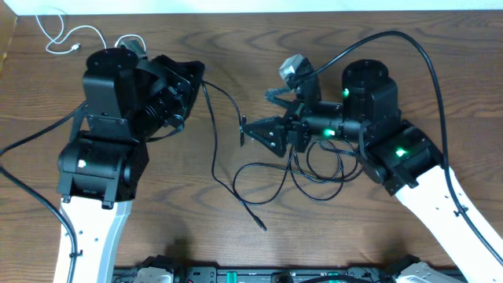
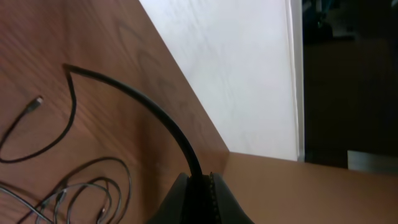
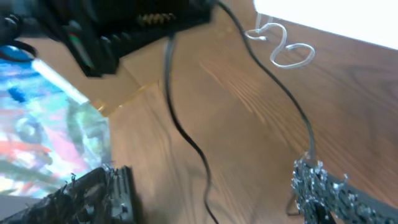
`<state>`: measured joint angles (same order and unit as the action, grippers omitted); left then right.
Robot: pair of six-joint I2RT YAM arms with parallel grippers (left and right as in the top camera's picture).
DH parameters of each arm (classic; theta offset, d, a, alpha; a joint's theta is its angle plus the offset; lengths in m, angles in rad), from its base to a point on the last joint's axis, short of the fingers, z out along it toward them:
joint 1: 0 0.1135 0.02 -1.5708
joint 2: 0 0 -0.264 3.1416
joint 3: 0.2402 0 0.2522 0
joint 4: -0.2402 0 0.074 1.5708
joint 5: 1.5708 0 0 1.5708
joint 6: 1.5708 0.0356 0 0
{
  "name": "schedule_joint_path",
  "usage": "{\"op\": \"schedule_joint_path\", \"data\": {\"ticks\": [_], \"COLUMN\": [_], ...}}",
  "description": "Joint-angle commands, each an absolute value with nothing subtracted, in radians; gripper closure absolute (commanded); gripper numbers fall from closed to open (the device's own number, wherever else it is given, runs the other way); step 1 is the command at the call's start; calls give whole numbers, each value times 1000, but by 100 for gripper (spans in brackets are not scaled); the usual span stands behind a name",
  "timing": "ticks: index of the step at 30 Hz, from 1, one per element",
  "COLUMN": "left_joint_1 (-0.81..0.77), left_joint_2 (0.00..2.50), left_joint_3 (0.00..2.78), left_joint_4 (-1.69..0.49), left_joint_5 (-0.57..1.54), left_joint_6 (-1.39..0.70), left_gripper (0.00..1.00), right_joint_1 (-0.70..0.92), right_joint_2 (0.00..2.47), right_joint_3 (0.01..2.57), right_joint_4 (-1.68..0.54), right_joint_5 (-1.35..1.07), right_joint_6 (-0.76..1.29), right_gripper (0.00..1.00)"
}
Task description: Untangle cables
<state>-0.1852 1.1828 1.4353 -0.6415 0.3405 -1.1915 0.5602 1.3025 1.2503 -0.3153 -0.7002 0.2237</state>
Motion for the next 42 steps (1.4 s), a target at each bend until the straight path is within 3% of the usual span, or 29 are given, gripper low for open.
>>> {"op": "schedule_joint_path", "data": {"ticks": [1,10,19,25,37,42], "left_joint_1": [-210,-250,-265,-307,-314,-314], "left_joint_2": [1196,1203,1203,1203,1203,1203], "left_joint_3": [1455,1455,1455,1455,1455,1455], "left_joint_4": [-640,-640,-645,-644,-648,-648], "left_joint_5": [324,324,329,328,328,329], "left_joint_6": [-1210,-1210,-1210,-1210,-1210,-1210], "left_gripper": [93,92,92,92,92,92], "right_joint_1": [601,678,682,682,682,682], "right_joint_2": [1312,1365,1389,1390,1390,1390], "right_joint_3": [1263,1263,1263,1263,1263,1263], "right_joint_4": [-278,-230,-184,-183,-184,-184], "right_joint_5": [-710,-631,-576,-574,-574,-575], "right_joint_6": [285,348,348,347,348,348], "right_gripper": [13,22,61,63,82,85]}}
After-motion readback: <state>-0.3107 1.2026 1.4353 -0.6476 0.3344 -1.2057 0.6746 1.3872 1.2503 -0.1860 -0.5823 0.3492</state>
